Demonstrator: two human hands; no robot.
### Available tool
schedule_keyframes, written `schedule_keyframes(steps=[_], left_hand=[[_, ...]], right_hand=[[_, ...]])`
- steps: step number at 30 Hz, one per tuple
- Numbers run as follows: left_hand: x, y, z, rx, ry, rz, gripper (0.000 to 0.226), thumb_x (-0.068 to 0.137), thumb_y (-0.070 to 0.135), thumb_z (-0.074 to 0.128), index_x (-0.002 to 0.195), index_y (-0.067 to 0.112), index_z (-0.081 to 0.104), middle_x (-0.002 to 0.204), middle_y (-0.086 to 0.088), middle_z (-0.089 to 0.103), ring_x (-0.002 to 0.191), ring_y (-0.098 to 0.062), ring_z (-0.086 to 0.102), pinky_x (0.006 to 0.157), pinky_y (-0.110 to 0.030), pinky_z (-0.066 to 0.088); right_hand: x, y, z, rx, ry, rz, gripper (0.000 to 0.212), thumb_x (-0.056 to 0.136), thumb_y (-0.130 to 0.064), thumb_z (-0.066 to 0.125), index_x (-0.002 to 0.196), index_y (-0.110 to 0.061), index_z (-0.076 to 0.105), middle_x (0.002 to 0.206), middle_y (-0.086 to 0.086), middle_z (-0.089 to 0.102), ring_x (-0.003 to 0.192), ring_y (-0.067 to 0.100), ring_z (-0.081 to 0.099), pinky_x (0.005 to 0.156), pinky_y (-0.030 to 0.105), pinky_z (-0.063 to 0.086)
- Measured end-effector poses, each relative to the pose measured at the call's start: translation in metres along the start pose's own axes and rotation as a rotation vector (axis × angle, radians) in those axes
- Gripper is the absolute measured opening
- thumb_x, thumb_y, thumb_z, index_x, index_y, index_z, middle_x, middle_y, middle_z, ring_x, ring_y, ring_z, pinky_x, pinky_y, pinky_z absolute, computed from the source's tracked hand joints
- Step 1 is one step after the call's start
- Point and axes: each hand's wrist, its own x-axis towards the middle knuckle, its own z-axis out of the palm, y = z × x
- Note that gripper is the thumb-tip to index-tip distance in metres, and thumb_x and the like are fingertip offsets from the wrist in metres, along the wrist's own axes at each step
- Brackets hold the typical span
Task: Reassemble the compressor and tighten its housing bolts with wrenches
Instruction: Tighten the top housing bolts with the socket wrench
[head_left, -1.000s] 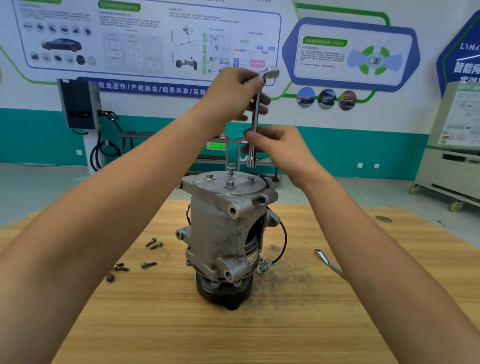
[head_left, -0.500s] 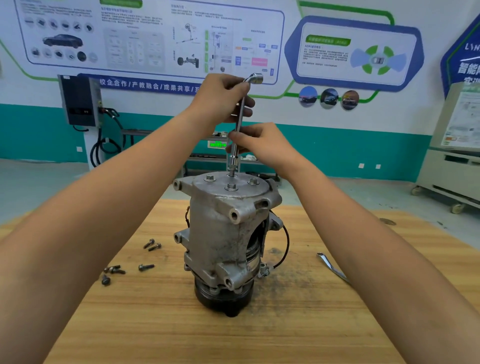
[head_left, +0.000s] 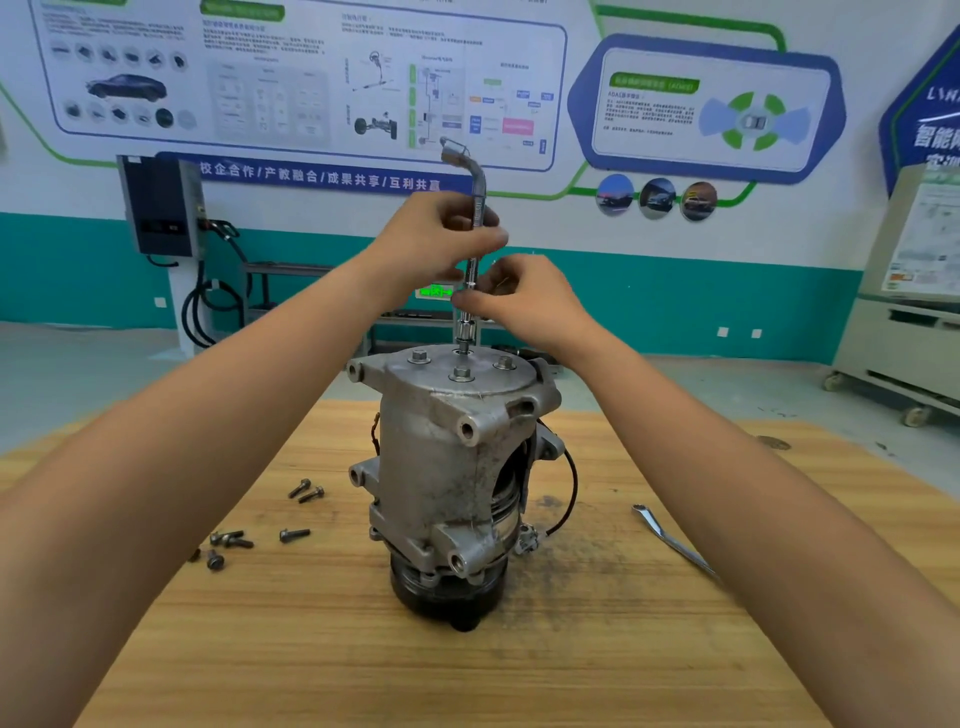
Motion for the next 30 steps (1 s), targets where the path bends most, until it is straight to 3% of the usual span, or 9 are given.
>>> schedule_keyframes(steps=[3,5,10,14,17,20,23,27,30], left_hand=[[-0.001,-0.002,-0.001,-0.040,0.061,-0.029,0.015,0.083,0.008,0.068,0.094,0.010,0.059,0.078,0.000,0.061,0.075,-0.013,0.062,0.078,-0.027,0.054],[-0.003,-0.002,-0.004,-0.090,0.060,-0.062,0.013,0.082,0.006,0.068,0.087,0.011,0.057,0.076,-0.003,0.061,0.068,-0.011,0.063,0.071,-0.025,0.053],[-0.007,0.000,0.002,-0.042,0.048,-0.068,0.011,0.095,0.013,0.050,0.089,0.011,0.059,0.096,-0.007,0.066,0.078,-0.008,0.062,0.069,-0.019,0.049],[-0.009,0.000,0.011,0.241,0.077,0.041,0.022,0.091,0.024,0.059,0.102,0.008,0.065,0.093,-0.008,0.063,0.084,-0.016,0.058,0.077,-0.030,0.049],[-0.008,0.003,0.008,0.231,0.119,0.046,0.024,0.084,0.019,0.068,0.106,0.010,0.067,0.091,-0.007,0.067,0.088,-0.018,0.063,0.087,-0.031,0.051],[-0.008,0.002,0.003,0.230,0.159,0.017,0.043,0.082,0.020,0.070,0.121,0.006,0.057,0.099,-0.007,0.067,0.091,-0.016,0.064,0.089,-0.028,0.049],[-0.014,-0.001,0.005,0.116,0.131,0.018,0.030,0.088,0.010,0.060,0.117,0.002,0.055,0.107,-0.012,0.068,0.099,-0.019,0.064,0.096,-0.033,0.047],[-0.015,-0.004,0.006,0.175,0.165,0.048,0.019,0.087,0.017,0.063,0.105,0.011,0.060,0.094,-0.005,0.065,0.089,-0.016,0.062,0.085,-0.026,0.049],[-0.014,-0.004,0.002,0.120,0.171,0.039,0.021,0.083,0.011,0.068,0.103,0.011,0.065,0.089,-0.008,0.067,0.086,-0.015,0.064,0.086,-0.028,0.052]], right_hand=[[0.000,-0.004,0.002,0.094,-0.104,0.047,0.026,0.089,-0.027,0.062,0.111,-0.013,0.061,0.104,-0.002,0.064,0.086,0.000,0.056,0.074,0.018,0.042],[-0.002,-0.005,-0.001,0.193,-0.183,0.103,0.019,0.091,-0.018,0.056,0.110,-0.017,0.062,0.108,-0.001,0.065,0.095,0.003,0.058,0.084,0.023,0.043],[-0.002,-0.004,-0.001,0.189,-0.078,0.130,0.026,0.086,-0.002,0.059,0.104,-0.018,0.069,0.087,-0.009,0.062,0.092,0.006,0.055,0.076,0.017,0.037],[-0.001,-0.003,-0.001,0.194,-0.044,0.175,0.030,0.085,-0.003,0.057,0.113,-0.012,0.066,0.106,0.001,0.065,0.102,0.013,0.054,0.080,0.021,0.036],[0.000,-0.001,-0.003,0.227,-0.122,0.204,0.033,0.087,-0.005,0.053,0.118,-0.013,0.061,0.119,0.004,0.064,0.114,0.017,0.053,0.090,0.029,0.039],[-0.003,-0.003,0.000,0.317,-0.151,0.176,0.035,0.091,-0.007,0.054,0.125,-0.014,0.056,0.117,-0.001,0.065,0.104,0.009,0.054,0.071,0.016,0.037],[-0.003,-0.003,0.008,0.289,-0.044,0.153,0.052,0.086,-0.014,0.066,0.135,-0.010,0.048,0.116,-0.005,0.058,0.098,0.006,0.048,0.080,0.018,0.037],[-0.002,-0.006,0.016,0.001,0.121,0.021,0.040,0.079,-0.025,0.074,0.115,-0.012,0.062,0.095,-0.004,0.061,0.085,0.009,0.054,0.074,0.025,0.041],[-0.003,-0.009,0.009,-0.012,0.076,-0.015,0.023,0.080,-0.032,0.071,0.097,-0.017,0.065,0.081,-0.008,0.063,0.081,0.009,0.058,0.067,0.021,0.044]])
